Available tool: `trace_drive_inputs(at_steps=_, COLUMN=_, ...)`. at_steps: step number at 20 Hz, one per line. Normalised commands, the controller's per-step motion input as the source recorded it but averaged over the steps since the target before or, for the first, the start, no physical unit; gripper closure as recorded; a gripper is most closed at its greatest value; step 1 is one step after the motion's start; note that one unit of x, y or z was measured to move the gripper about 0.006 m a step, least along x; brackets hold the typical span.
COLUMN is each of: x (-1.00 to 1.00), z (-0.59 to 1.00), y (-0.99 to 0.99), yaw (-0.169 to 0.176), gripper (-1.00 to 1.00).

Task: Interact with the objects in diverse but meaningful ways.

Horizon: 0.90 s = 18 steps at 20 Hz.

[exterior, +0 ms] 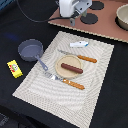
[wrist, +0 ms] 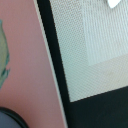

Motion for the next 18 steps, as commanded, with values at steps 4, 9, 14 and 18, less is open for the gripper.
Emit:
trace_drive_inputs(at_steps=4, x=0.24, z=-0.10, y=-0.30, yaw=0.157, gripper=-1.00)
trace_drive_inputs(at_steps=9, x=0.44, z=-0.05, y=-0.34, yaw=0.099, gripper=-1.00)
trace_drive_inputs(at_steps=14, x=0.78, z=0.04, y=-0.14, yaw=0.007, gripper=-1.00)
trace_drive_inputs(at_steps=18, x=0.76, z=0.00, y=-0.04, yaw=0.000, gripper=-1.00)
